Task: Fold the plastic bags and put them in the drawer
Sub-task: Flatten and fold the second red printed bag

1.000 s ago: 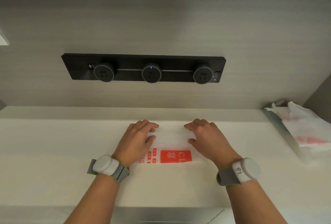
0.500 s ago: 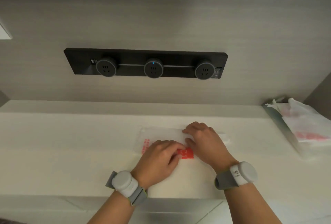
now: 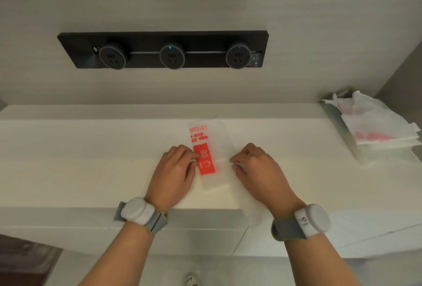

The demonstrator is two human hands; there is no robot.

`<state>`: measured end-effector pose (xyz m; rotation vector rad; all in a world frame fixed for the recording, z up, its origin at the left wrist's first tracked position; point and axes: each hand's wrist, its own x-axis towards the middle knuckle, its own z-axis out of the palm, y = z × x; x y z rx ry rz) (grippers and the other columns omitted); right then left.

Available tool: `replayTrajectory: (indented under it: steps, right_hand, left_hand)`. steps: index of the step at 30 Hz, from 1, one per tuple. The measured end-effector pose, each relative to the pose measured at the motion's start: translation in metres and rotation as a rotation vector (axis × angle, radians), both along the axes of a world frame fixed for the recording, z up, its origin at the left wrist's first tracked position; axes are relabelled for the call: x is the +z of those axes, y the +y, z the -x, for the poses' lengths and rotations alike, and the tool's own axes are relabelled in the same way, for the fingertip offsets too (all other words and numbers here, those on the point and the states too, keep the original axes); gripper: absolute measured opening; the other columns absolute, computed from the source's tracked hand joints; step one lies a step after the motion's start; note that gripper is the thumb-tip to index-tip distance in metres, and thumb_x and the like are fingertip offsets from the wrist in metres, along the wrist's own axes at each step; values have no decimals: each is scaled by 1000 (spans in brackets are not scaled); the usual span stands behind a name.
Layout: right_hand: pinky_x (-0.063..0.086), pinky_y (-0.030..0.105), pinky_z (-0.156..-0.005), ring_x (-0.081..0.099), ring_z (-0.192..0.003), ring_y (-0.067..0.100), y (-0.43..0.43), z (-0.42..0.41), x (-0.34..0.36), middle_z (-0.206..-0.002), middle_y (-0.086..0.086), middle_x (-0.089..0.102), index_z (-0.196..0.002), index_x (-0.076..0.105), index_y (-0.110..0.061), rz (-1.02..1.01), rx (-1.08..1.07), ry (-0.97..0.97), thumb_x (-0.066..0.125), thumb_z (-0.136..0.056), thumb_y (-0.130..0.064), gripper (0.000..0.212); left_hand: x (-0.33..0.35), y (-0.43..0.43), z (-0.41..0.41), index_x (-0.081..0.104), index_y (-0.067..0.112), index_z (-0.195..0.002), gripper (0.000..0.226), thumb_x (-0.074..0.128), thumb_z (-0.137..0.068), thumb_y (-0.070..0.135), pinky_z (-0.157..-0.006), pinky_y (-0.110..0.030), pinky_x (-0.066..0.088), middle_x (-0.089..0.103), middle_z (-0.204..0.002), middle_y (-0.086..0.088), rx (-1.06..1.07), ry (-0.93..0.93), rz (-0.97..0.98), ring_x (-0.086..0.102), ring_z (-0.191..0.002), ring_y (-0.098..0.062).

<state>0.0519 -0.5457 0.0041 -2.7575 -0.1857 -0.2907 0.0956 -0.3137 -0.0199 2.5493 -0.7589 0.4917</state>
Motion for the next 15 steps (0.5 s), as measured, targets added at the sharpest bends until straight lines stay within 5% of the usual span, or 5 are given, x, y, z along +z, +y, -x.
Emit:
replayTrajectory:
  steps: [8, 11, 15]
  right_hand:
    - [51, 36, -77, 58, -88, 21, 7, 24, -12, -100, -2, 60, -110, 71, -19, -44, 99, -62, 60, -92, -22, 21]
    - [46, 35, -91, 54, -109, 19, -1, 32, -14, -123, -4, 60, -127, 64, -22, -76, 149, -89, 48, -88, -18, 42]
    - [22, 30, -116, 32, -143, 9, -12, 45, -18, -154, -12, 41, -144, 48, -29, -31, 322, 20, 36, -84, -24, 62]
  left_hand:
    - [-4, 9, 17, 66, 11, -115, 26, 56, -94, -1, -96, -37, 48, 60, -120, 1, -4, 98, 116, 57, -109, -17]
    - [-2, 17, 30, 61, 17, -129, 49, 50, -89, -8, -113, -31, 38, 52, -143, 7, -68, 199, 131, 47, -132, -11]
    - [3, 19, 46, 53, 21, -139, 61, 38, -81, 11, -119, -35, 30, 41, -154, 12, -131, 258, 29, 35, -144, -9]
